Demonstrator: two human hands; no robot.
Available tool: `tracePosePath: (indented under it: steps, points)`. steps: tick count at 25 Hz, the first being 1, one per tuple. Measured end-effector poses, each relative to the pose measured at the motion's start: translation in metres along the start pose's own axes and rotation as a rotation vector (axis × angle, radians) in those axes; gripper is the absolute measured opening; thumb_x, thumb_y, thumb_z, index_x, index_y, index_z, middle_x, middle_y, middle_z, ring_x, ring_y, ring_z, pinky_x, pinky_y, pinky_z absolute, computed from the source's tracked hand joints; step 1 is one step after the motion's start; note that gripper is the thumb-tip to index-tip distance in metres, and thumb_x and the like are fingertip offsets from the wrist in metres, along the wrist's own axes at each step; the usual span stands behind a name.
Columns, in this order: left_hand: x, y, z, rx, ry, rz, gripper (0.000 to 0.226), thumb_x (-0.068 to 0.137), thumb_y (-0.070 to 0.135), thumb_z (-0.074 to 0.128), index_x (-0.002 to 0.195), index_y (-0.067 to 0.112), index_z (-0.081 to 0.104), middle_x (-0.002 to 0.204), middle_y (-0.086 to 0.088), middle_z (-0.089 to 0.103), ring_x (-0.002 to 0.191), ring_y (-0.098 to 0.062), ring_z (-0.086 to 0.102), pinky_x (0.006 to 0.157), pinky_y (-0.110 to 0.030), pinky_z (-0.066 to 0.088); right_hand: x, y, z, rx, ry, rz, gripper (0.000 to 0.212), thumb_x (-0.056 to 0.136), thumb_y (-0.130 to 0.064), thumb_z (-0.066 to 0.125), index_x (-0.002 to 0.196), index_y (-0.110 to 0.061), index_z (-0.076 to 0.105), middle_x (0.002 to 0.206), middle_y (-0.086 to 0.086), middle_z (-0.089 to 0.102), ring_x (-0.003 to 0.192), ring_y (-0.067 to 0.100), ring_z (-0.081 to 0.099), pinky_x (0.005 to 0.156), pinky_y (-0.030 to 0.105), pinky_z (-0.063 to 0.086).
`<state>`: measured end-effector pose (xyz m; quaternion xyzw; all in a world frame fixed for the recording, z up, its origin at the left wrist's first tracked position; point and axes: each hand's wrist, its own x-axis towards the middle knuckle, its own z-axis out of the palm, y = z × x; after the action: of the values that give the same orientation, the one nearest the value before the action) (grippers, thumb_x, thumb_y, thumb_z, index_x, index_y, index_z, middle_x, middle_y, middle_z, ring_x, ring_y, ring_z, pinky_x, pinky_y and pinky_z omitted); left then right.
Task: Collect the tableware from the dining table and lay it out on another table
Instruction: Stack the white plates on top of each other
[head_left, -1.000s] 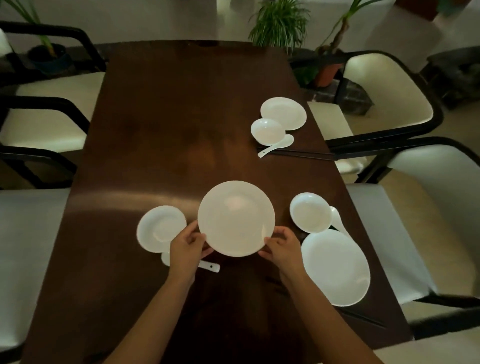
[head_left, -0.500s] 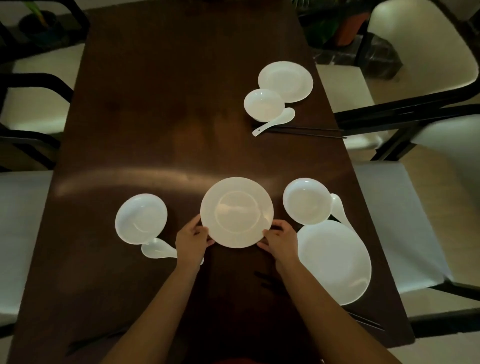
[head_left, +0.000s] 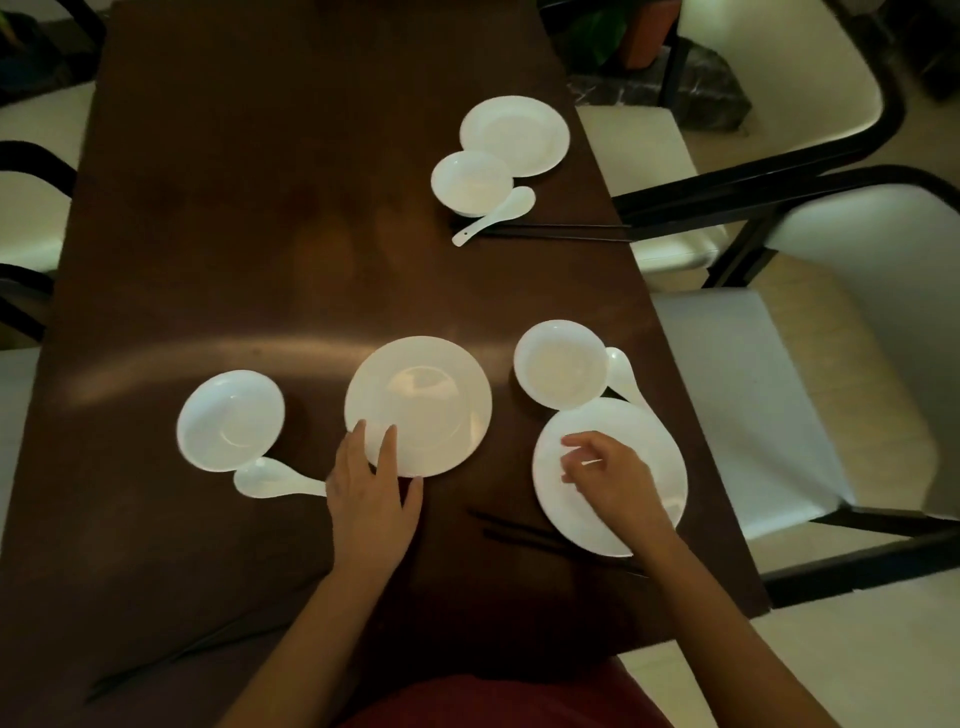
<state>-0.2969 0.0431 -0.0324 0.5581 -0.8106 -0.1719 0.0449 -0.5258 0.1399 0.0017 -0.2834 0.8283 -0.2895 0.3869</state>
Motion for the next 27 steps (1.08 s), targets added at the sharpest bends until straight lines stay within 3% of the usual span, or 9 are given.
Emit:
tracePosePath:
  steps: [3, 5, 7, 9, 11, 14, 20, 24, 27]
  points:
    - [-0.001, 0.014, 0.009, 0.124, -0.077, 0.201, 0.068, 0.084, 0.029, 0.061, 0.143, 0.02, 0.031, 0.153, -0.019, 0.023, 0.141, -0.037, 0.02, 0.106, -0.061, 0.021, -0.01, 0.043, -0.047, -0.159, 0.217, 0.004, 0.024, 0.085, -0.017, 0.061, 0.109, -0.018, 0.063, 0.103, 0.002, 0.066, 0.091, 0.016, 0.061, 0.078, 0.022, 0.041]
    - [0.002, 0.019, 0.017, 0.21, -0.174, 0.26, 0.067, 0.089, 0.034, 0.052, 0.146, 0.026, 0.02, 0.157, -0.013, 0.013, 0.144, -0.031, 0.009, 0.11, -0.057, 0.017, -0.012, 0.068, -0.064, -0.231, 0.264, 0.07, 0.035, 0.084, -0.019, 0.064, 0.118, -0.016, 0.057, 0.114, 0.008, 0.061, 0.094, 0.02, 0.061, 0.08, 0.029, 0.046]
    - [0.004, 0.019, 0.023, 0.237, -0.227, 0.264, 0.065, 0.09, 0.035, 0.048, 0.147, 0.026, 0.017, 0.157, -0.01, 0.012, 0.145, -0.027, 0.008, 0.111, -0.054, 0.019, -0.007, 0.084, -0.071, -0.264, 0.23, 0.138, 0.048, 0.082, -0.021, 0.066, 0.127, -0.016, 0.05, 0.119, 0.009, 0.058, 0.092, 0.018, 0.059, 0.082, 0.031, 0.046]
    - [0.005, 0.02, 0.024, 0.233, -0.229, 0.264, 0.065, 0.089, 0.032, 0.051, 0.146, 0.024, 0.021, 0.156, -0.011, 0.017, 0.144, -0.028, 0.013, 0.11, -0.055, 0.023, 0.0, 0.092, -0.073, -0.208, 0.164, 0.187, 0.053, 0.081, -0.02, 0.067, 0.13, -0.015, 0.048, 0.11, 0.009, 0.063, 0.086, 0.018, 0.059, 0.082, 0.032, 0.049]
    - [0.006, 0.021, 0.024, 0.229, -0.22, 0.261, 0.066, 0.087, 0.028, 0.056, 0.145, 0.023, 0.026, 0.154, -0.013, 0.022, 0.143, -0.029, 0.017, 0.108, -0.057, 0.025, 0.005, 0.097, -0.07, -0.087, 0.118, 0.208, 0.045, 0.08, -0.017, 0.068, 0.123, -0.014, 0.053, 0.095, 0.006, 0.066, 0.083, 0.021, 0.064, 0.075, 0.036, 0.057]
    - [0.006, 0.021, 0.025, 0.222, -0.217, 0.26, 0.066, 0.085, 0.025, 0.059, 0.144, 0.021, 0.03, 0.153, -0.014, 0.026, 0.142, -0.031, 0.02, 0.106, -0.059, 0.026, 0.005, 0.099, -0.068, 0.038, 0.11, 0.203, 0.027, 0.079, -0.008, 0.065, 0.103, -0.018, 0.059, 0.087, 0.004, 0.065, 0.084, 0.024, 0.066, 0.058, 0.027, 0.058]
    - [0.009, 0.016, 0.024, 0.23, -0.244, 0.246, 0.067, 0.086, 0.027, 0.057, 0.145, 0.026, 0.025, 0.155, -0.011, 0.022, 0.143, -0.028, 0.017, 0.108, -0.057, 0.024, -0.005, 0.082, -0.087, 0.326, -0.016, 0.256, 0.023, 0.08, 0.001, 0.062, 0.092, -0.018, 0.058, 0.095, 0.007, 0.068, 0.085, 0.02, 0.067, 0.056, 0.025, 0.057]
    - [0.009, 0.017, 0.02, 0.233, -0.311, 0.219, 0.066, 0.089, 0.031, 0.049, 0.146, 0.03, 0.015, 0.157, -0.006, 0.012, 0.144, -0.024, 0.01, 0.112, -0.052, 0.02, -0.025, 0.065, -0.132, 0.34, -0.041, 0.22, 0.027, 0.079, 0.004, 0.062, 0.089, -0.021, 0.06, 0.089, 0.01, 0.071, 0.083, 0.026, 0.069, 0.06, 0.029, 0.055]
    - [0.011, 0.02, 0.016, 0.212, -0.348, 0.215, 0.065, 0.092, 0.033, 0.045, 0.147, 0.031, 0.01, 0.158, -0.003, 0.005, 0.145, -0.021, 0.003, 0.115, -0.048, 0.013, -0.03, 0.042, -0.159, 0.31, -0.119, 0.137, 0.026, 0.079, -0.002, 0.066, 0.094, -0.022, 0.061, 0.082, 0.003, 0.075, 0.075, 0.017, 0.072, 0.056, 0.023, 0.055]
